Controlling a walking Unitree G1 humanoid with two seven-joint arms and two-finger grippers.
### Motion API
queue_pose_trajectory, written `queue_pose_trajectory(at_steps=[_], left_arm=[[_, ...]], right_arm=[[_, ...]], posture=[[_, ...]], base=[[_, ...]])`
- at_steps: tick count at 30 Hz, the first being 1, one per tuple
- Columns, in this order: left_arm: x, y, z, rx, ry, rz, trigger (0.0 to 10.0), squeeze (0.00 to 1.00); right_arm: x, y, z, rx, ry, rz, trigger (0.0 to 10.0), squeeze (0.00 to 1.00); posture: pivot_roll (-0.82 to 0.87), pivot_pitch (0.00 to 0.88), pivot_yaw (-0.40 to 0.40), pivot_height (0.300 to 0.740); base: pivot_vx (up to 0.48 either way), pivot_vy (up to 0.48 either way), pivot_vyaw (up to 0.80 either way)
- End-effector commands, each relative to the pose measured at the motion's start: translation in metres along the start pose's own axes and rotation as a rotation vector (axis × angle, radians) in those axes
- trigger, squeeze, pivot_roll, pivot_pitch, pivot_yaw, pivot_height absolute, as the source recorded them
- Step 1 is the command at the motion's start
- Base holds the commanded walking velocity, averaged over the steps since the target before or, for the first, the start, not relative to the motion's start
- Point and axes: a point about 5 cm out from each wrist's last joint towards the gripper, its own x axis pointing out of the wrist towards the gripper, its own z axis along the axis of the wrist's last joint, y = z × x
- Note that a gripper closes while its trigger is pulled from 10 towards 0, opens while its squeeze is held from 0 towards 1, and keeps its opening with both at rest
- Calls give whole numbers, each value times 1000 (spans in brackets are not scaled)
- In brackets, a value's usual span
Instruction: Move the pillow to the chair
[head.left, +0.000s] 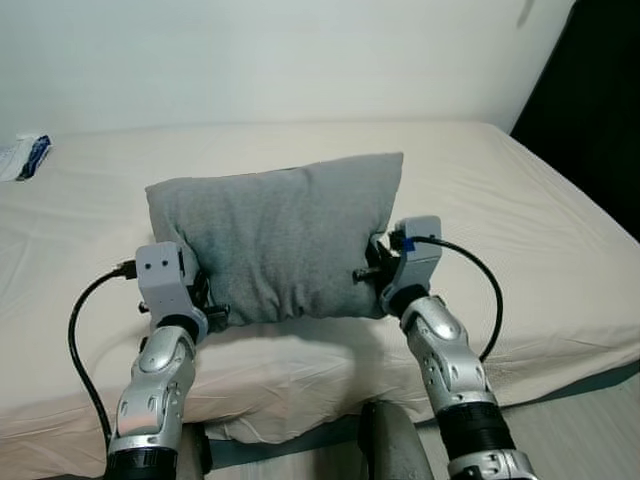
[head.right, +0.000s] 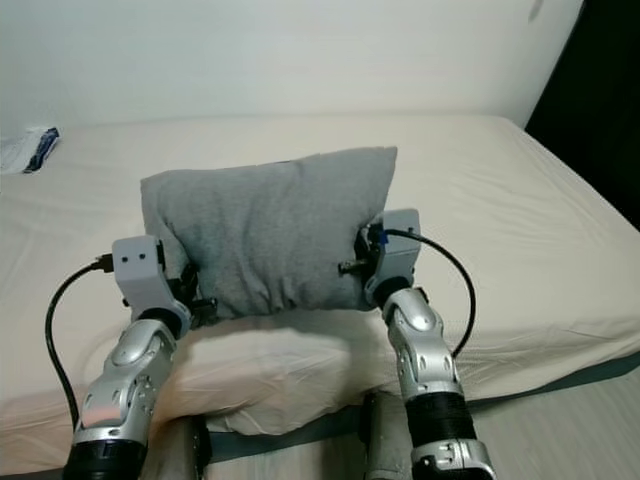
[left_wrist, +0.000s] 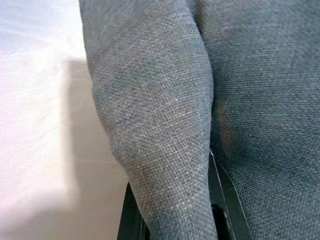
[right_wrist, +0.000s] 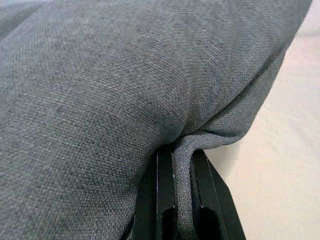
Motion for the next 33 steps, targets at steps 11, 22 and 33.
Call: queue_pose_trajectory(at_steps=[11, 22, 33], left_arm=[[-1, -31, 11, 142, -115, -138, 10000, 0], [-2, -28, 8, 186, -102, -147, 10000, 0], [-6, -21, 5, 202, -97, -132, 10000, 0]], right_arm=[[1, 17, -7, 13, 0, 75, 10000, 0], [-1, 16, -13, 10, 25, 63, 10000, 0], [-4, 17, -14, 14, 26, 62, 10000, 0]], posture=[[42, 0, -77, 597], [41, 0, -78, 602], [41, 0, -81, 602]], base=[[0, 0, 0], [0, 0, 0], [0, 0, 0]])
